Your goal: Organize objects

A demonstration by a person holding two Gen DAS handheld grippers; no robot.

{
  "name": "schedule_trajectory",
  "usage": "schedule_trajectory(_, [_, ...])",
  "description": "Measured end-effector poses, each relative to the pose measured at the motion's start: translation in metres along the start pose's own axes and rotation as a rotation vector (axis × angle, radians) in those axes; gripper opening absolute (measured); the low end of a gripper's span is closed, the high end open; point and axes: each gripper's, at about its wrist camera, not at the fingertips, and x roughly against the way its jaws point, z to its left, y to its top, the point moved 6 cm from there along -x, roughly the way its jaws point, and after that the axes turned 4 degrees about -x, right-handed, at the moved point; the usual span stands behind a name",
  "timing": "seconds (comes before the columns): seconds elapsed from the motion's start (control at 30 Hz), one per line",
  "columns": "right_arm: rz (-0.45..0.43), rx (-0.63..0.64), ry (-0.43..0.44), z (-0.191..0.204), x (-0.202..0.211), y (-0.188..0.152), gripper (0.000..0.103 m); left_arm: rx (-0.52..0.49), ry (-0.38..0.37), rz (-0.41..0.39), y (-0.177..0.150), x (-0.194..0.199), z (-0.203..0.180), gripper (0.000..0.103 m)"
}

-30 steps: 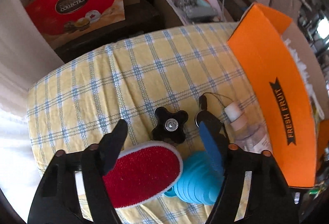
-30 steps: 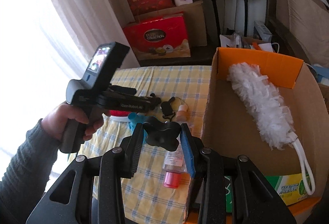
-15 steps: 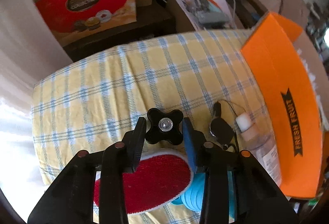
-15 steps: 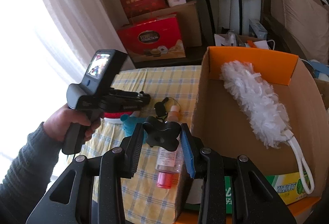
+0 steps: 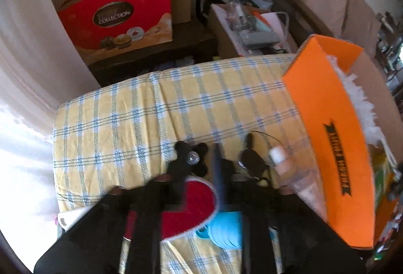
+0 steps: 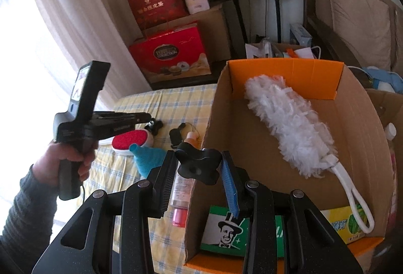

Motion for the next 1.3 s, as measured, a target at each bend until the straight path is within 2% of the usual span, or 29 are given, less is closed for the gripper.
schedule_trajectory(0.07, [0.004,0.003,-0.003,0.000,0.000,-0.001,0.036,-0.010,0.033,0.001,0.003,-0.008,0.002,0.048])
schedule_trajectory(0.2, [0.011,0.005,-0.006,-0.003,-0.001,-0.003,0.036,-0.029,0.044,0.039,0.001,-0.024,0.000,0.048])
schedule_trajectory(0.27, [0.013,0.000,-0.006,-0.005,-0.003,-0.003,0.036,-0.034,0.064,0.067,-0.001,-0.035,0.002,0.046])
schedule_trajectory(0.3, [0.014,-0.003,-0.005,-0.006,-0.003,-0.003,0.036,-0.032,0.063,0.074,-0.003,-0.038,0.002,0.037])
schedule_trajectory(0.33, [0.014,-0.006,-0.004,-0.007,-0.004,-0.002,0.036,-0.026,0.051,0.083,-0.005,-0.041,0.003,0.035])
schedule_trajectory(0.53, [0.011,-0.015,-0.009,-0.013,-0.007,-0.001,0.036,0.004,0.038,0.056,-0.004,-0.036,0.005,0.034])
schedule_trajectory(1.0, [-0.017,-0.031,-0.026,-0.021,0.001,0.002,0.036,0.037,-0.057,-0.118,-0.001,0.040,-0.022,0.034])
schedule_trajectory(1.3, [-0.040,-0.039,-0.059,-0.037,0.013,0.005,0.036,-0.013,-0.131,-0.211,-0.002,0.092,-0.072,0.034])
